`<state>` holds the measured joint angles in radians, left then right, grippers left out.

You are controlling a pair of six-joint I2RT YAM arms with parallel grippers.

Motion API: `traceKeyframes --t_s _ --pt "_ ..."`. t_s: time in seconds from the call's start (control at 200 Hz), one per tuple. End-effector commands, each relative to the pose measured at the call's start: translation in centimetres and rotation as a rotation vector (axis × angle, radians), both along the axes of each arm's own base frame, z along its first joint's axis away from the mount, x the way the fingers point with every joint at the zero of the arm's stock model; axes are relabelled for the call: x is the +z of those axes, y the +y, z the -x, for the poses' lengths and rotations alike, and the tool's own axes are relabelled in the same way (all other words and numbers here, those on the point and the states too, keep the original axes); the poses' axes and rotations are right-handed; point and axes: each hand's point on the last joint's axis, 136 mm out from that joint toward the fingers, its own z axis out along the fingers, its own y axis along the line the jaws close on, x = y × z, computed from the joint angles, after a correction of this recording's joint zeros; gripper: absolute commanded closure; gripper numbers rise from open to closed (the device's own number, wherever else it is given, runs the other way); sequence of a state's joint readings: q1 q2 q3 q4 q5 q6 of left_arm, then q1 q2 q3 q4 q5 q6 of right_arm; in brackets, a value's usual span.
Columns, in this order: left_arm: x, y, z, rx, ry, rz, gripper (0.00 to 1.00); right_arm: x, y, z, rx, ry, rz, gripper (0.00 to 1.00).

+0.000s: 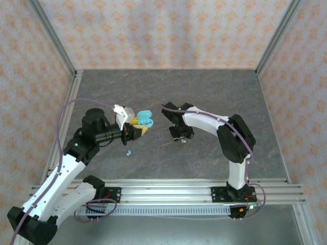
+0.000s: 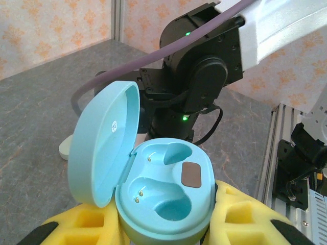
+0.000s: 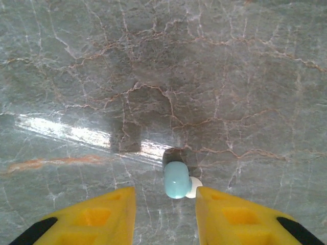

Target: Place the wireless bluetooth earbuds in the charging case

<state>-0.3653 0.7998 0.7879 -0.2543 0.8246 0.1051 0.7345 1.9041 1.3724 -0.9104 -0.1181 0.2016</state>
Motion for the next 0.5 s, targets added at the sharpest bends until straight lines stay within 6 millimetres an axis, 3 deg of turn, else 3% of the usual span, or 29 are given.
traceKeyframes --t_s 0.0,0.49 --pt "0.6 0.5 -0.1 0.022 -0.038 -0.003 1.0 0.2 -0.4 -0.4 0.042 -0.008 0.047 0.65" --pt "0.5 0.6 -0.2 0.028 -0.036 -0.01 1.0 -1.6 -1.1 -0.4 0.063 0.026 0.106 0.67"
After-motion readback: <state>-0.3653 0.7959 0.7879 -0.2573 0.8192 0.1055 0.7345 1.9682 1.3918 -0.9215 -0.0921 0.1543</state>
